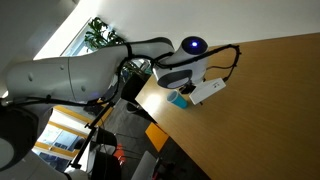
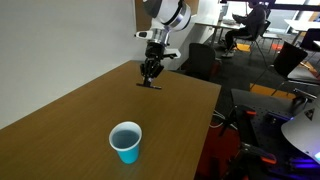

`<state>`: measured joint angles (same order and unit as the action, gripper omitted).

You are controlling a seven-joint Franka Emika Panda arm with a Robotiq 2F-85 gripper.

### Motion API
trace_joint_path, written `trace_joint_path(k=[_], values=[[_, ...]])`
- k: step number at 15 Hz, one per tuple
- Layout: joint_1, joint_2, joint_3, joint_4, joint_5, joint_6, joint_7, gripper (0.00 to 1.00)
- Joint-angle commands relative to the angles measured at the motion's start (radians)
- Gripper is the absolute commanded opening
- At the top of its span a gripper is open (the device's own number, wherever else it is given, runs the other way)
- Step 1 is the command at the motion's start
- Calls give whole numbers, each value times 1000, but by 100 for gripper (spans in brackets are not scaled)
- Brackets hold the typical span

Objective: Put the pen in the cup

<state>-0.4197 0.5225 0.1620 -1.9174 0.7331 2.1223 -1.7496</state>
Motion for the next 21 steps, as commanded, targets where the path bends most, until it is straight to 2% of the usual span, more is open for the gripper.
trace_joint_path(k=[1, 8, 17, 18, 19, 21], values=[[59, 0, -28, 28, 73, -64, -34, 3], [138, 14, -35, 58, 166, -168, -57, 3], [180, 43, -57, 116, 204, -384, -195, 3], [198, 39, -72, 112, 198, -376, -143, 3], [201, 31, -80, 92, 203, -358, -169, 11], [210, 34, -88, 93, 201, -358, -168, 11]])
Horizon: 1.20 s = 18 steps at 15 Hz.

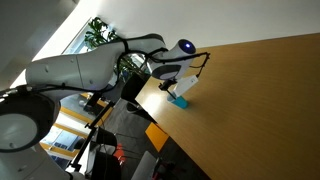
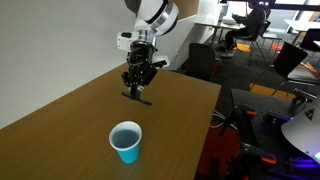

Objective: Put the pen in the cup

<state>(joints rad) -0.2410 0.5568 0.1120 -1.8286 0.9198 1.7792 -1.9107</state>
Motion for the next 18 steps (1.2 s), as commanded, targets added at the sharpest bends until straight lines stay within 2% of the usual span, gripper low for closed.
trace_joint_path(k=[1, 2, 8, 11, 18], values=[[35, 1, -39, 5, 14, -14, -6, 11], [36, 2, -39, 5, 14, -14, -6, 3], [20, 56, -17, 45, 155, -61, -226, 3], [23, 73, -22, 57, 200, -130, -321, 3], [43, 120, -40, 98, 198, -284, -438, 3]])
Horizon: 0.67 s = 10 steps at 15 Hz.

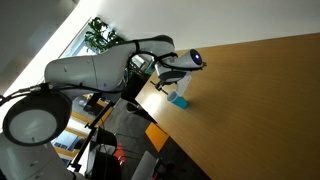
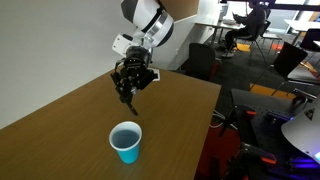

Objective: Put the pen in the cup

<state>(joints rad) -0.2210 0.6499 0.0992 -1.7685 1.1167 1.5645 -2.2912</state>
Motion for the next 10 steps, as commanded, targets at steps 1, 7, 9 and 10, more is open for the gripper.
trace_joint_path(k=[1, 7, 9, 10], values=[[26, 33, -30, 40, -2, -82, -75, 3], [48, 77, -43, 59, -10, -121, -155, 3], [60, 86, -45, 58, -7, -100, -171, 3], [68, 89, -47, 57, -6, -84, -178, 3]])
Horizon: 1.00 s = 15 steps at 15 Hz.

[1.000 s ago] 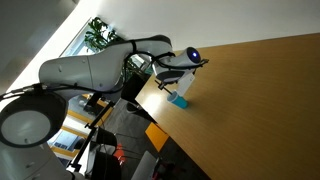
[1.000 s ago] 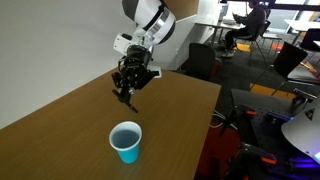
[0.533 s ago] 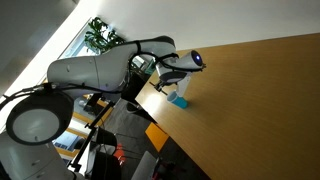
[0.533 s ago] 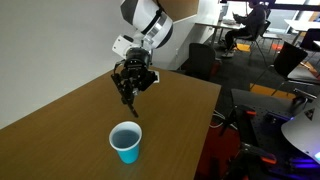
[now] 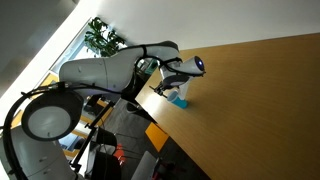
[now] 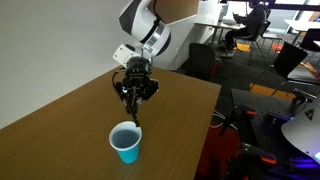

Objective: Put the pen in the cup

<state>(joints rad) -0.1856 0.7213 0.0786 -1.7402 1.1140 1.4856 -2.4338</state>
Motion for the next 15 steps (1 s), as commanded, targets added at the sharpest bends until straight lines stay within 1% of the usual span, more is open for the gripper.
trace_joint_path(k=[1, 8, 12, 15], values=[[38, 22, -27, 29, -4, 1, -39, 3], [71, 48, -41, 30, 3, 57, -82, 3], [68, 66, -34, 39, 28, 85, -96, 3], [69, 70, -33, 41, 55, 130, -121, 3]])
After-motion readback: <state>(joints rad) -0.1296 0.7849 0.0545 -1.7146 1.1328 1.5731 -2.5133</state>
